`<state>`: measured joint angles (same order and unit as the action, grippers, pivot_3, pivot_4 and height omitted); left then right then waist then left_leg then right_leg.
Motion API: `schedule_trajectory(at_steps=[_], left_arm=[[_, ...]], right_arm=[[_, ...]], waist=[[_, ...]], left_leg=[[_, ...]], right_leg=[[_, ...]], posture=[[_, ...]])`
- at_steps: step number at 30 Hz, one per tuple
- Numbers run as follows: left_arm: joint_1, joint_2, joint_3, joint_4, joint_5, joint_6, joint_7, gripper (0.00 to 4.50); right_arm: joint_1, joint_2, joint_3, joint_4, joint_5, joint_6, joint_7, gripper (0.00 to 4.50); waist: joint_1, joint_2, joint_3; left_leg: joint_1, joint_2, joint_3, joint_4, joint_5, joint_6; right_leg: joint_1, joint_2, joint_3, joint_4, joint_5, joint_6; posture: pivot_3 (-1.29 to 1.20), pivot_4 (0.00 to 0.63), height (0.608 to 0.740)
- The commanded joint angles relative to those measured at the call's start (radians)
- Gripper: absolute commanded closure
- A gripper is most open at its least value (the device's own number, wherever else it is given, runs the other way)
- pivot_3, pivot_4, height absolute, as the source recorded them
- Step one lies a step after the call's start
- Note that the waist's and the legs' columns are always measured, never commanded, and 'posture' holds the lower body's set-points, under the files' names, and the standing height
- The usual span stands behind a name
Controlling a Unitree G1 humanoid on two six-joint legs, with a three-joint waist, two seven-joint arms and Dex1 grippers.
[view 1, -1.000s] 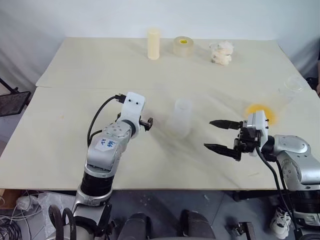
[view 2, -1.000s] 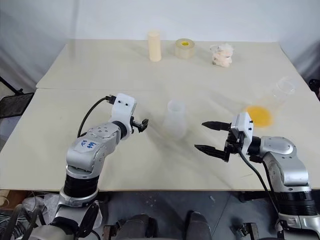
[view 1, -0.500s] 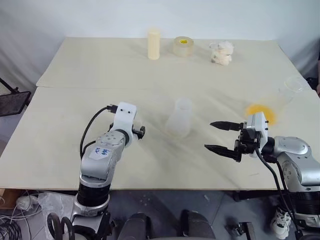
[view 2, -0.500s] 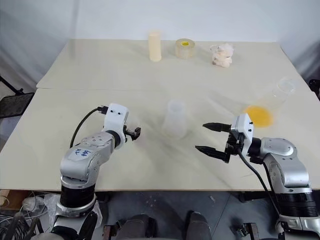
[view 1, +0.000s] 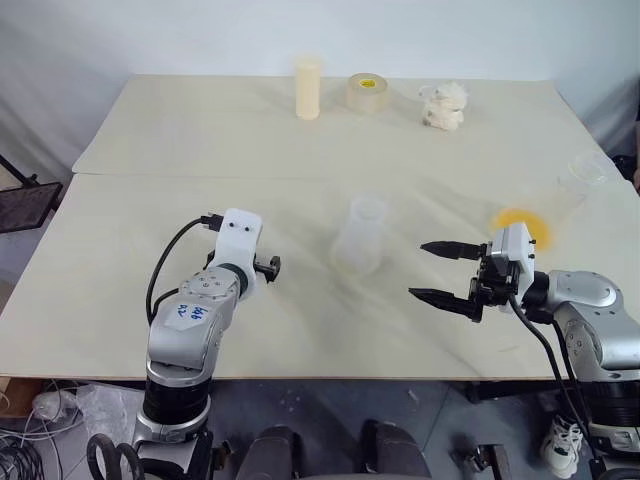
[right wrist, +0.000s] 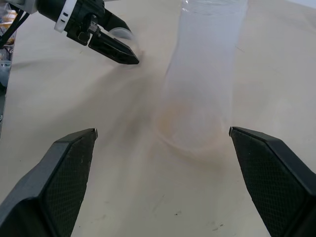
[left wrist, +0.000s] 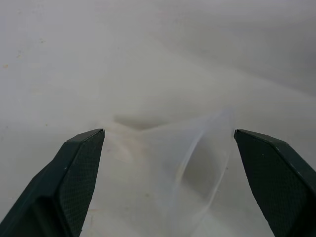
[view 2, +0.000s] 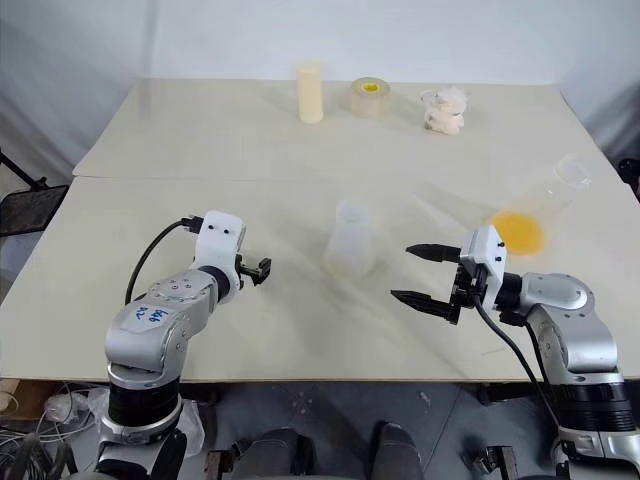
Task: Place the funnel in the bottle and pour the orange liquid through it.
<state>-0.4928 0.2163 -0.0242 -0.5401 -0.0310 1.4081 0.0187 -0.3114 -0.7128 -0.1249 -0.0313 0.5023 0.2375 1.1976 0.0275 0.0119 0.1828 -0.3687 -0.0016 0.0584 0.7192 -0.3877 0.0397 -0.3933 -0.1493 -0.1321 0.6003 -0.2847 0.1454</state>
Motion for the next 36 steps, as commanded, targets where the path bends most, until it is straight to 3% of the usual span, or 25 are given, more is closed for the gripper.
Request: schedule_trajectory(at_steps=[1, 6, 15, 22, 24, 36], left_arm=[[0.020, 0.020, 0.011, -0.061, 0.004, -0.027, -0.014, 0.42], [0.050, 0.034, 0.027, -0.109, -0.001, 0.015, -0.028, 1.81], [0.096, 0.101, 0.085, -0.173, -0.017, 0.080, -0.082, 3.20], [0.109, 0.138, 0.124, -0.190, -0.030, 0.089, -0.117, 3.98], [0.108, 0.139, 0.130, -0.192, -0.032, 0.087, -0.121, 4.47], [0.085, 0.070, 0.217, -0.203, -0.075, -0.034, -0.155, 4.47]], right_arm=[[-0.009, -0.003, -0.008, -0.010, 0.004, -0.014, 0.004, 0.00], [-0.007, -0.004, -0.009, -0.011, 0.001, -0.013, 0.002, 0.00], [-0.005, -0.002, -0.005, -0.011, -0.003, -0.012, 0.000, 0.00], [-0.015, 0.003, 0.002, -0.002, -0.006, -0.015, 0.002, 0.00], [-0.016, 0.003, 0.003, -0.001, -0.006, -0.015, 0.002, 0.00], [-0.031, 0.006, 0.011, 0.012, -0.010, -0.017, 0.006, 0.00]], waist=[[0.000, 0.000, 0.000], [0.001, 0.000, 0.000], [-0.001, 0.000, 0.000], [-0.001, 0.001, 0.000], [-0.002, 0.001, 0.000], [-0.001, 0.000, 0.000]], left_leg=[[0.000, 0.000, 0.000, 0.000, 0.000, 0.000], [0.000, 0.000, 0.000, 0.000, 0.000, 0.000], [0.001, 0.001, 0.000, 0.000, 0.000, 0.000], [0.001, 0.001, 0.000, 0.000, 0.000, 0.000], [0.002, 0.001, 0.001, 0.000, 0.000, 0.000], [0.000, 0.001, -0.001, 0.000, 0.000, 0.000]], right_leg=[[0.000, 0.000, 0.000, 0.000, 0.000, 0.000], [0.000, 0.000, 0.000, 0.000, 0.000, 0.000], [0.000, 0.000, 0.000, 0.000, 0.000, 0.000], [0.001, 0.000, 0.001, 0.000, 0.000, 0.000], [0.001, 0.000, 0.001, 0.000, 0.000, 0.000], [0.001, 0.000, 0.001, -0.001, 0.000, 0.000]], posture=[[0.00, 0.150, 0.740], [0.00, 0.150, 0.740], [0.00, 0.150, 0.740], [0.00, 0.150, 0.740], [0.00, 0.150, 0.740], [0.00, 0.150, 0.740]])
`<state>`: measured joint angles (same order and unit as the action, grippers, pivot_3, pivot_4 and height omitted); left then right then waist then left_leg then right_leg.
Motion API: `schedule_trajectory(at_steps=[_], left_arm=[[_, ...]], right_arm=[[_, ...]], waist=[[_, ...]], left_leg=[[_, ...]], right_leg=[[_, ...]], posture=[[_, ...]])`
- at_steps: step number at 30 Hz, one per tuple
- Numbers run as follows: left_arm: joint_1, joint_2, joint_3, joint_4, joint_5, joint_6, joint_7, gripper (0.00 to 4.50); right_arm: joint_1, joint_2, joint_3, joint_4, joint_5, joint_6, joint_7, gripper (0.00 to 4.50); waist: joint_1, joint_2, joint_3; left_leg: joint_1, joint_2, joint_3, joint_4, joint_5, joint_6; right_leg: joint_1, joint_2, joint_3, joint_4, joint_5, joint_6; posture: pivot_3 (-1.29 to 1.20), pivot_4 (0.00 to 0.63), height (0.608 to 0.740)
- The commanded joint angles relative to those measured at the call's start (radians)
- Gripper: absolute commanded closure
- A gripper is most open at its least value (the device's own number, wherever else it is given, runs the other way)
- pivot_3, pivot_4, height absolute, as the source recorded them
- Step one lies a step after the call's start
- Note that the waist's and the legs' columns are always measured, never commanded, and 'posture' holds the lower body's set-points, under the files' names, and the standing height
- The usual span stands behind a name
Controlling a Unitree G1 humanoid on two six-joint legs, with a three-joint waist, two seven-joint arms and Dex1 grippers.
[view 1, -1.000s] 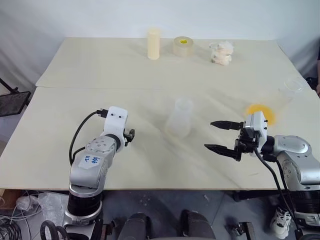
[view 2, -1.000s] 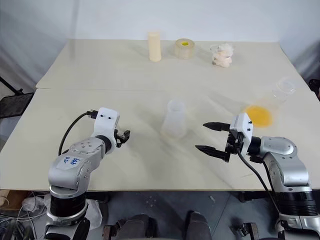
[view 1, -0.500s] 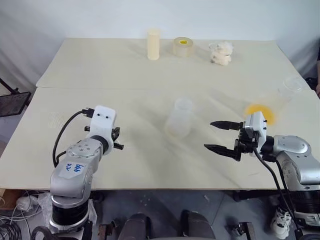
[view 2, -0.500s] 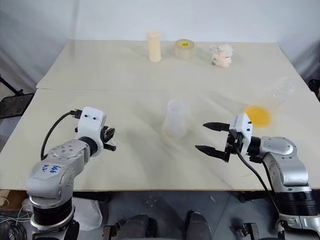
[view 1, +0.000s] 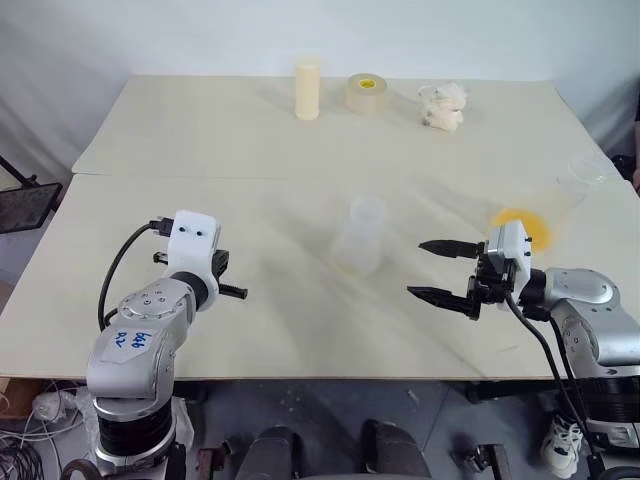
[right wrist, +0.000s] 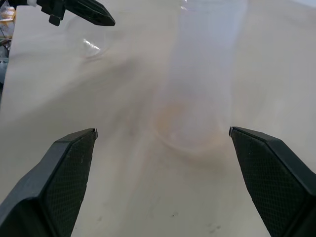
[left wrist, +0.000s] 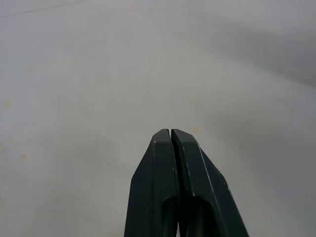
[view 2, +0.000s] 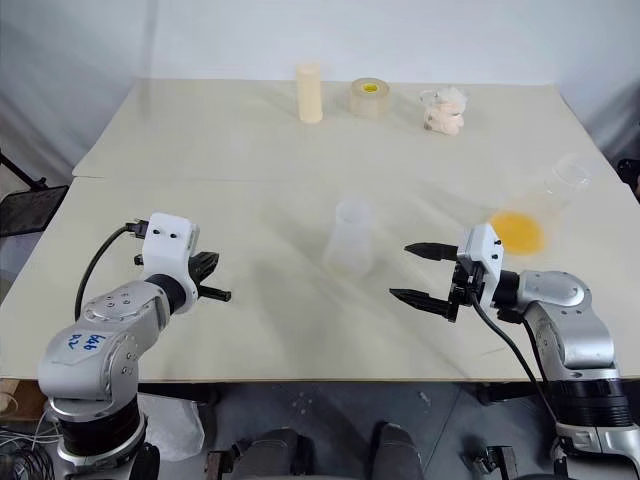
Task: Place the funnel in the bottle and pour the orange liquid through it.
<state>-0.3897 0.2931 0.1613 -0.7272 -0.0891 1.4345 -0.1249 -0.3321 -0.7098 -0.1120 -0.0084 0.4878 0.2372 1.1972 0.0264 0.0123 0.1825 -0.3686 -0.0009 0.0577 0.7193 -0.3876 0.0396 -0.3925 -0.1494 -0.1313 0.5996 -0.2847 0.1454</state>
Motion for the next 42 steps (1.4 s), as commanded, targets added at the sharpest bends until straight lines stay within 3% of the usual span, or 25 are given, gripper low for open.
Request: schedule_trajectory(at_steps=[1, 9, 10, 16, 24, 28, 34, 42], left_arm=[[-0.017, -0.011, 0.039, -0.012, -0.020, -0.087, -0.016, 4.47], [-0.024, -0.001, 0.060, 0.022, -0.064, -0.145, -0.057, 4.47], [-0.029, 0.005, 0.054, 0.032, -0.065, -0.141, -0.058, 4.30], [-0.041, 0.031, 0.022, 0.061, -0.067, -0.161, -0.057, 2.71], [-0.037, 0.048, 0.004, 0.088, -0.075, -0.177, -0.068, 0.08], [-0.039, 0.085, -0.020, 0.073, -0.069, -0.148, -0.069, 0.03], [0.000, 0.220, -0.085, -0.027, -0.076, -0.115, -0.106, 0.03], [0.181, 0.170, 0.124, -0.278, -0.193, -0.007, -0.220, 0.03]], right_arm=[[-0.010, 0.003, -0.001, -0.012, 0.005, -0.017, 0.007, 0.00], [-0.009, 0.008, 0.000, -0.015, 0.004, -0.018, 0.003, 0.00], [-0.008, 0.009, 0.001, -0.015, 0.003, -0.019, 0.003, 0.00], [0.004, 0.010, -0.001, -0.027, 0.006, -0.019, -0.001, 0.00], [0.017, 0.008, -0.006, -0.037, 0.007, -0.020, -0.005, 0.00], [0.020, 0.006, -0.009, -0.039, 0.008, -0.019, -0.005, 0.00], [0.016, -0.002, -0.011, -0.026, 0.007, -0.018, 0.003, 0.00], [-0.006, -0.003, 0.009, -0.003, 0.002, -0.009, 0.025, 0.00]], waist=[[0.000, 0.000, 0.000], [0.000, 0.000, 0.000], [0.000, 0.000, 0.000], [-0.001, 0.000, 0.000], [0.000, 0.000, 0.000], [-0.001, 0.000, 0.000], [-0.002, 0.000, 0.000], [-0.003, 0.000, 0.000]], left_leg=[[0.000, 0.000, 0.000, 0.000, 0.000, 0.000], [0.000, 0.000, 0.000, 0.000, 0.000, 0.000], [0.000, 0.000, 0.000, 0.000, 0.000, 0.000], [0.000, 0.000, 0.000, 0.000, 0.000, 0.000], [0.000, 0.000, 0.000, 0.000, 0.000, 0.000], [0.000, 0.000, 0.000, 0.000, 0.000, 0.000], [0.000, 0.000, 0.000, 0.000, 0.000, 0.000], [0.000, 0.001, 0.000, -0.001, 0.000, 0.000]], right_leg=[[0.000, 0.000, 0.000, 0.000, 0.000, 0.000], [0.000, 0.000, 0.000, 0.000, 0.000, 0.000], [0.000, 0.000, 0.000, 0.000, 0.000, 0.000], [0.000, 0.000, 0.000, 0.000, 0.000, 0.000], [0.000, 0.000, 0.000, 0.000, 0.000, 0.000], [0.000, 0.000, 0.000, 0.000, 0.000, 0.000], [0.000, 0.000, 0.000, 0.000, 0.000, 0.000], [0.000, 0.000, 0.000, -0.002, 0.000, 0.000]], posture=[[0.00, 0.150, 0.740], [0.00, 0.150, 0.740], [0.00, 0.150, 0.740], [0.00, 0.150, 0.740], [0.00, 0.150, 0.740], [0.00, 0.150, 0.740], [0.00, 0.150, 0.740], [0.00, 0.150, 0.740]])
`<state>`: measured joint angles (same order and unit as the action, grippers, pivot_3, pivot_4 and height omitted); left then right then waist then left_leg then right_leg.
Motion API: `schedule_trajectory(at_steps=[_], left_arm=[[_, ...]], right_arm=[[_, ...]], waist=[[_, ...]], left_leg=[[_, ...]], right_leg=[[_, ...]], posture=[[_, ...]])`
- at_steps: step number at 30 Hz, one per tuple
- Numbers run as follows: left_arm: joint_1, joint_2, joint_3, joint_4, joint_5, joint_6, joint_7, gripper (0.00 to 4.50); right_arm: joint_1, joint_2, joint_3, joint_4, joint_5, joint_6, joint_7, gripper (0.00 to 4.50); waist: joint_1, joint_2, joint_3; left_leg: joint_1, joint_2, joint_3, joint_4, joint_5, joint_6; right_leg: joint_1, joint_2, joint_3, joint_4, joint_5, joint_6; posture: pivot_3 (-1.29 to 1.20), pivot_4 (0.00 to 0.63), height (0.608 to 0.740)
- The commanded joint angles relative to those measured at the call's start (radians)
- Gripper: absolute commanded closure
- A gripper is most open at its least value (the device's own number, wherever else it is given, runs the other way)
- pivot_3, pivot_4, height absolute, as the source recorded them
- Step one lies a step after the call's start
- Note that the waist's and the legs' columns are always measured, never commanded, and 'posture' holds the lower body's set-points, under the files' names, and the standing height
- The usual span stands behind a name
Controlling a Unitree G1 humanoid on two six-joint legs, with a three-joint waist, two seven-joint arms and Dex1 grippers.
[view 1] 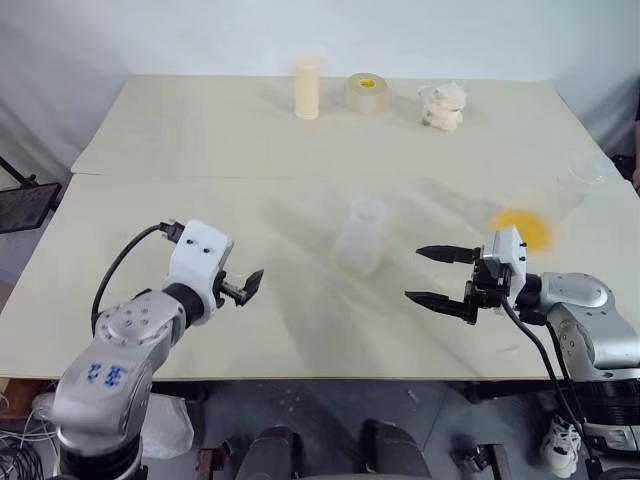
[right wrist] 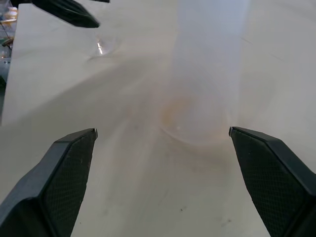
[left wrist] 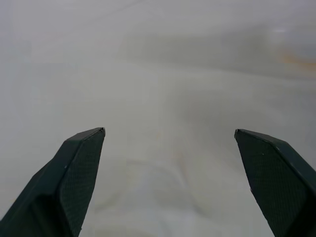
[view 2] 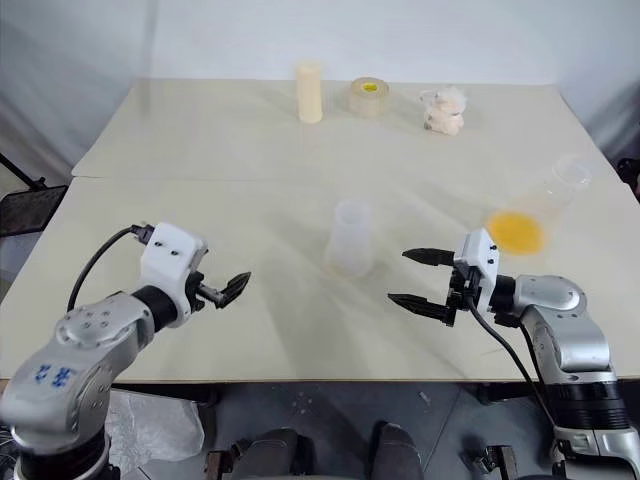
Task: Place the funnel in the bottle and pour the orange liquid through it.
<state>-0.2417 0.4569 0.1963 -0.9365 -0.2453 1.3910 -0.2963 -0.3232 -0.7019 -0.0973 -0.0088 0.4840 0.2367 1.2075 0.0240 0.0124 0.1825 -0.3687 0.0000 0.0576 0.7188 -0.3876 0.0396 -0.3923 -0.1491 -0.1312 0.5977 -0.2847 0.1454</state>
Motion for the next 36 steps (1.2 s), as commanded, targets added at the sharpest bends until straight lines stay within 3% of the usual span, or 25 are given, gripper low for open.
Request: schedule_trajectory(at_steps=[1, 6, 13, 25, 28, 36], left_arm=[[0.047, 0.013, 0.125, -0.072, -0.043, 0.049, -0.061, 0.03], [0.134, 0.079, 0.170, -0.058, -0.035, 0.036, -0.075, 0.03], [0.246, 0.078, 0.135, -0.030, -0.024, -0.072, -0.061, 0.03], [0.202, 0.055, 0.008, 0.138, 0.014, -0.248, 0.018, 0.03], [0.203, 0.052, 0.004, 0.143, 0.014, -0.245, 0.033, 0.65], [0.201, 0.052, 0.018, 0.149, 0.014, -0.263, 0.051, 3.26]], right_arm=[[-0.024, -0.008, 0.000, 0.005, 0.003, -0.008, 0.018, 0.00], [-0.051, -0.003, 0.017, 0.028, 0.000, -0.009, 0.033, 0.00], [-0.063, -0.004, 0.019, 0.038, -0.004, -0.009, 0.044, 0.00], [-0.045, -0.014, 0.003, 0.010, -0.001, 0.005, 0.029, 0.00], [-0.041, -0.016, -0.001, 0.008, -0.001, 0.004, 0.024, 0.00], [-0.042, -0.018, -0.002, 0.010, -0.003, 0.002, 0.023, 0.00]], waist=[[0.000, 0.000, 0.000], [0.000, 0.000, 0.000], [0.001, 0.000, 0.000], [0.000, 0.000, 0.000], [0.001, 0.000, 0.000], [0.001, 0.000, 0.000]], left_leg=[[0.000, 0.000, 0.000, 0.000, 0.000, 0.000], [0.001, 0.000, 0.001, 0.000, 0.000, 0.000], [0.000, 0.000, 0.000, 0.000, 0.000, 0.000], [0.000, 0.000, 0.001, -0.001, 0.000, 0.000], [0.000, 0.000, 0.001, -0.001, 0.000, 0.000], [0.000, 0.000, 0.001, -0.001, 0.000, 0.000]], right_leg=[[0.000, 0.000, 0.000, 0.000, 0.000, 0.000], [0.000, 0.000, 0.001, 0.000, 0.000, 0.000], [0.000, 0.000, 0.000, -0.001, 0.000, 0.000], [0.000, 0.000, 0.000, -0.001, 0.000, 0.000], [0.000, 0.000, 0.000, -0.001, 0.000, 0.000], [0.000, 0.000, 0.001, -0.001, 0.000, 0.000]], posture=[[0.00, 0.150, 0.740], [0.00, 0.150, 0.740], [0.00, 0.150, 0.740], [0.00, 0.150, 0.740], [0.00, 0.150, 0.740], [0.00, 0.150, 0.740]])
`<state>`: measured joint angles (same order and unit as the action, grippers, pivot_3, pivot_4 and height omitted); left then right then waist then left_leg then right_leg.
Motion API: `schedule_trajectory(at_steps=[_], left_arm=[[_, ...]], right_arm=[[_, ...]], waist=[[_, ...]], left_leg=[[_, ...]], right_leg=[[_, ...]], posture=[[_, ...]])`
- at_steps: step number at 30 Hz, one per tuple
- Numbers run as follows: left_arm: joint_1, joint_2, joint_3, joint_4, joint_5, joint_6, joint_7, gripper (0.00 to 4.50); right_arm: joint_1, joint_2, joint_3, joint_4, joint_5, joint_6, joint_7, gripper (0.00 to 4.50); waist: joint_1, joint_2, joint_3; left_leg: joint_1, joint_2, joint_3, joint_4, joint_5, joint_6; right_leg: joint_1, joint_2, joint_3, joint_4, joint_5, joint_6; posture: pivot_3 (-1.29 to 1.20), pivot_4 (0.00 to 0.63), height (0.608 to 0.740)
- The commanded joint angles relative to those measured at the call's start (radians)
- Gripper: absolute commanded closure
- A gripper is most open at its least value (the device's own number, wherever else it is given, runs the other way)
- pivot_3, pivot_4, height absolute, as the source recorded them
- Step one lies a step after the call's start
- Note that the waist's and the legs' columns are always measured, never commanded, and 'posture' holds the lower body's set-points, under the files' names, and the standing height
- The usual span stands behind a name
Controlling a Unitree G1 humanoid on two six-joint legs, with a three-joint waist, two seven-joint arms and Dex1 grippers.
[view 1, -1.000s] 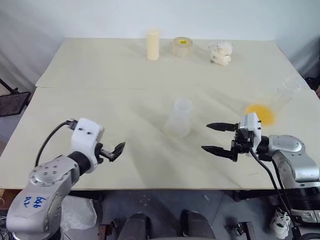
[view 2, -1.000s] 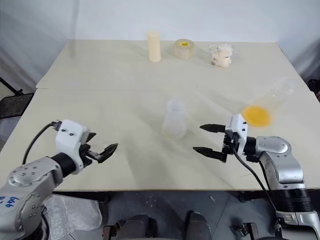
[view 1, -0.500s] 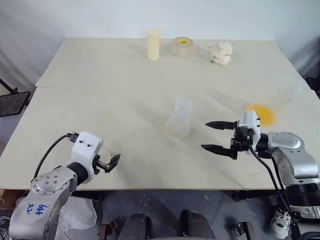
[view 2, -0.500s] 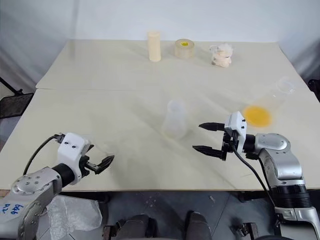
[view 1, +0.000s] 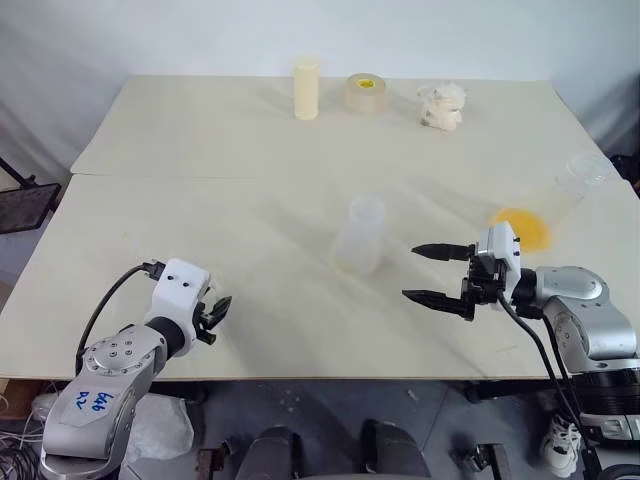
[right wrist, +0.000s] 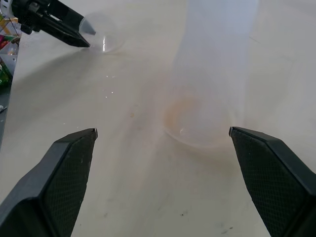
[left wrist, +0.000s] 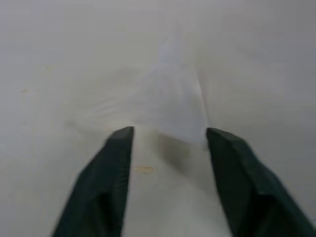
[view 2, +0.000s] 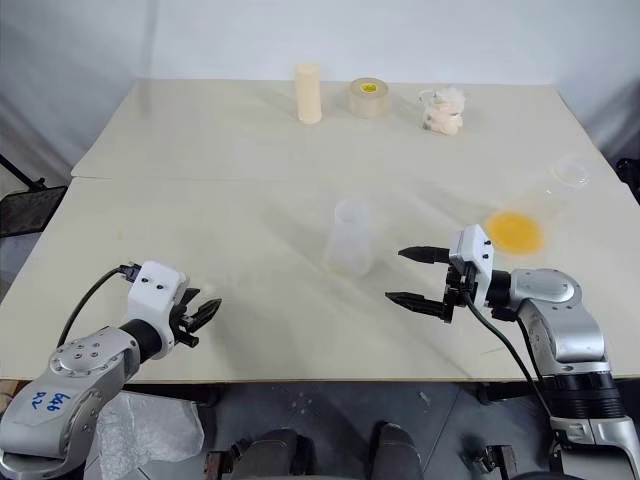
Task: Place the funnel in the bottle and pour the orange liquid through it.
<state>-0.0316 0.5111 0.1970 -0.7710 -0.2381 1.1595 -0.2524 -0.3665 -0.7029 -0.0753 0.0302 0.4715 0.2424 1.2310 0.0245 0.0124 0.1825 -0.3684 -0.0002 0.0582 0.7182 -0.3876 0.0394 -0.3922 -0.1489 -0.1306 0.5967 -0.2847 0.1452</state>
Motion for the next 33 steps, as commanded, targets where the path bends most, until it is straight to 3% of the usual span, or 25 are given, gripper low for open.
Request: schedule_trajectory(at_steps=[1, 4, 16, 19, 23, 33], left_arm=[[-0.013, -0.003, 0.020, -0.014, 0.006, -0.031, 0.008, 3.58], [-0.018, -0.006, 0.026, -0.009, 0.001, -0.032, 0.007, 4.46], [-0.023, -0.013, 0.088, 0.003, -0.031, -0.057, -0.022, 4.46], [-0.056, -0.059, 0.211, 0.021, -0.148, -0.060, -0.091, 4.46], [-0.089, -0.038, 0.283, 0.043, -0.270, -0.028, -0.174, 4.46], [-0.325, 0.095, 0.449, 0.190, -0.614, 0.203, -0.276, 4.46]], right_arm=[[-0.001, -0.017, -0.023, -0.027, 0.009, -0.004, -0.001, 0.00], [-0.006, -0.016, -0.021, -0.024, 0.007, -0.005, -0.001, 0.00], [-0.015, -0.013, -0.023, -0.015, 0.003, -0.013, -0.004, 0.00], [-0.020, -0.007, -0.025, -0.018, 0.007, -0.014, -0.009, 0.00], [-0.027, -0.001, -0.027, -0.011, 0.006, -0.026, -0.016, 0.00], [-0.021, 0.022, -0.045, -0.022, 0.011, -0.057, -0.059, 0.00]], waist=[[0.000, 0.000, 0.000], [0.000, 0.000, 0.000], [0.000, 0.000, 0.000], [0.000, 0.000, 0.000], [0.000, 0.000, 0.000], [-0.004, 0.000, 0.000]], left_leg=[[0.000, 0.000, 0.000, 0.000, 0.000, 0.000], [0.000, 0.000, 0.000, 0.000, 0.000, 0.000], [0.000, 0.000, 0.000, 0.000, 0.000, 0.000], [0.000, 0.000, 0.000, 0.000, 0.000, 0.000], [0.000, 0.000, 0.000, 0.000, 0.000, 0.000], [0.000, 0.000, -0.001, 0.000, 0.000, 0.000]], right_leg=[[0.000, 0.000, 0.000, 0.000, 0.000, 0.000], [0.000, 0.000, 0.000, 0.000, 0.000, 0.000], [0.000, 0.000, 0.000, 0.000, 0.000, 0.000], [0.000, 0.000, 0.000, 0.000, 0.000, 0.000], [0.000, 0.000, -0.001, 0.000, 0.000, 0.000], [0.000, 0.000, -0.001, 0.001, 0.000, 0.000]], posture=[[0.00, 0.150, 0.740], [0.00, 0.150, 0.740], [0.00, 0.150, 0.740], [0.00, 0.150, 0.740], [0.00, 0.150, 0.740], [0.00, 0.150, 0.740]])
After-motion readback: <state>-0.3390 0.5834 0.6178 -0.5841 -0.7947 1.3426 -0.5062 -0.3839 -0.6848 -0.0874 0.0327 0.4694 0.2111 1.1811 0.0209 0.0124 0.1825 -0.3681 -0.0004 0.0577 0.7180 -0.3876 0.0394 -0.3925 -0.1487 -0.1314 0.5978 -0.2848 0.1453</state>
